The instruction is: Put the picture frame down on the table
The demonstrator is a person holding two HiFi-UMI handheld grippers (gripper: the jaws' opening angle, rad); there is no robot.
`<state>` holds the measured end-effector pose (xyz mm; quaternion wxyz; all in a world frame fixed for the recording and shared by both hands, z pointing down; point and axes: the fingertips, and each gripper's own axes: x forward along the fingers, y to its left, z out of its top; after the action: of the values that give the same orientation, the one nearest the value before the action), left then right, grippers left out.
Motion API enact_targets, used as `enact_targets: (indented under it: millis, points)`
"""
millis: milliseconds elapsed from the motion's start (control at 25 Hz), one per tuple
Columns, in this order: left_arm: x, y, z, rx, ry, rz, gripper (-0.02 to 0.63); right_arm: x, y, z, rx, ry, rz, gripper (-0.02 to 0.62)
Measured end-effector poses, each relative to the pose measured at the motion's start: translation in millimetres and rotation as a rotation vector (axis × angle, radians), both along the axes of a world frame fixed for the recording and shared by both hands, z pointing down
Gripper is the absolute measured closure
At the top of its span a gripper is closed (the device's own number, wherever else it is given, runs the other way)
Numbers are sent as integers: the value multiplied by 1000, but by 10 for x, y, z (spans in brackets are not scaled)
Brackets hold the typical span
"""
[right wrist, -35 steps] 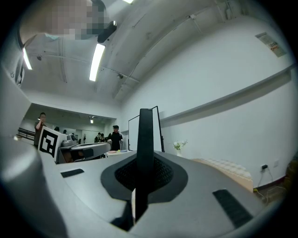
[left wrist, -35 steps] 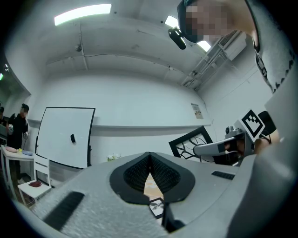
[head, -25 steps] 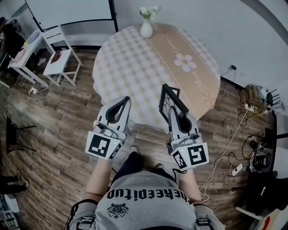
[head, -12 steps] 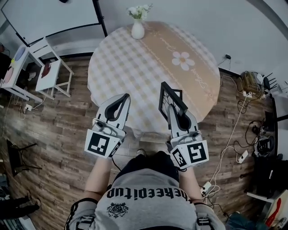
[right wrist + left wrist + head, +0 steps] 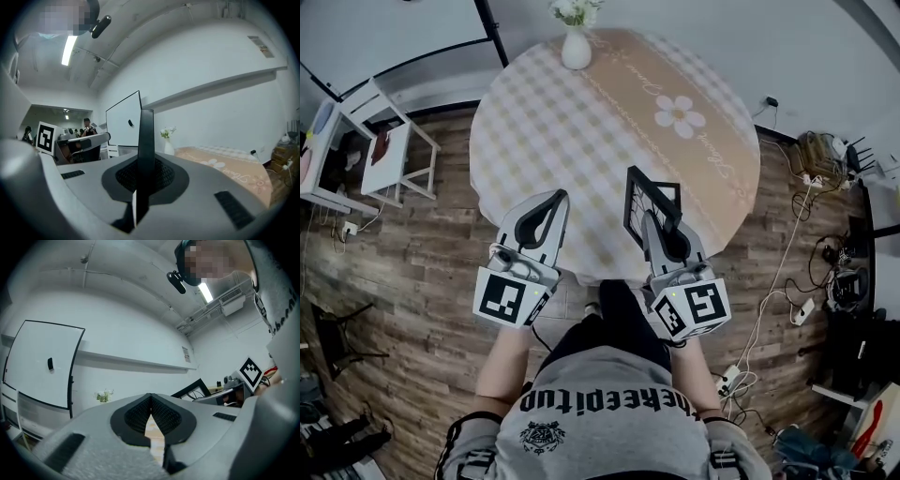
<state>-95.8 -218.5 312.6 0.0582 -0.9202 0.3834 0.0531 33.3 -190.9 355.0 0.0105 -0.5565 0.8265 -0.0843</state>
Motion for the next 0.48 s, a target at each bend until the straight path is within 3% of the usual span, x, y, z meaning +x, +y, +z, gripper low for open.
enact_targets:
  millis: [480]
  points:
    - [-15, -649, 256, -57, -18, -38, 592, -121, -785, 826, -239, -63, -60, 580]
